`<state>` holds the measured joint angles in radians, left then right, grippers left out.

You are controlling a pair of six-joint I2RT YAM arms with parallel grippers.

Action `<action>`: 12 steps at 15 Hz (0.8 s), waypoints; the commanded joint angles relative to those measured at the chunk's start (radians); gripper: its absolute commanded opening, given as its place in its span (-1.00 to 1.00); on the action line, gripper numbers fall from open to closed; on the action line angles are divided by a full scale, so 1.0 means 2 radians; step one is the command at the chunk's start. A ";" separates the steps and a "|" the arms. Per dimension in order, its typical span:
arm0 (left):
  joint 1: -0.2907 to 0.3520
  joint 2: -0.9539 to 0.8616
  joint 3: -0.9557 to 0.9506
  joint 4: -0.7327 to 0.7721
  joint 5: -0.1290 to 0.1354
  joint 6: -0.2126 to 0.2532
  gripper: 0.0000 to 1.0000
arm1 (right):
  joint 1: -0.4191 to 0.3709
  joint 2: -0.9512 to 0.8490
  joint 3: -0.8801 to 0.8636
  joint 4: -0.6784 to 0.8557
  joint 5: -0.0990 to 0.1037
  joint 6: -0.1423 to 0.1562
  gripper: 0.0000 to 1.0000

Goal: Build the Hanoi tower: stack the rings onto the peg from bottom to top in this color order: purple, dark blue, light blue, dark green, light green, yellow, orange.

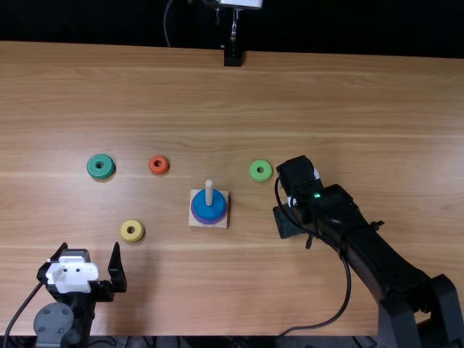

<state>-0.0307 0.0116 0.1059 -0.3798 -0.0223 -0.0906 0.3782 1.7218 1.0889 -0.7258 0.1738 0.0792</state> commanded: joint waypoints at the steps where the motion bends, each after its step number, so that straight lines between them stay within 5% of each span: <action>1: 0.002 -0.006 -0.053 -0.041 -0.001 0.003 1.00 | 0.008 0.000 -0.004 0.014 0.025 0.023 0.88; 10: 0.002 -0.006 -0.053 -0.041 -0.001 0.003 1.00 | 0.013 -0.006 0.005 0.033 0.024 0.027 1.00; 11: 0.002 -0.006 -0.053 -0.041 -0.001 0.003 1.00 | 0.012 -0.006 0.001 0.060 0.024 0.032 1.00; 12: 0.002 -0.006 -0.053 -0.041 -0.001 0.003 1.00 | 0.011 -0.006 -0.001 0.085 0.024 0.068 1.00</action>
<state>-0.0311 0.0116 0.1059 -0.3794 -0.0223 -0.0906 0.4034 1.7222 1.0889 -0.5537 0.2020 0.1589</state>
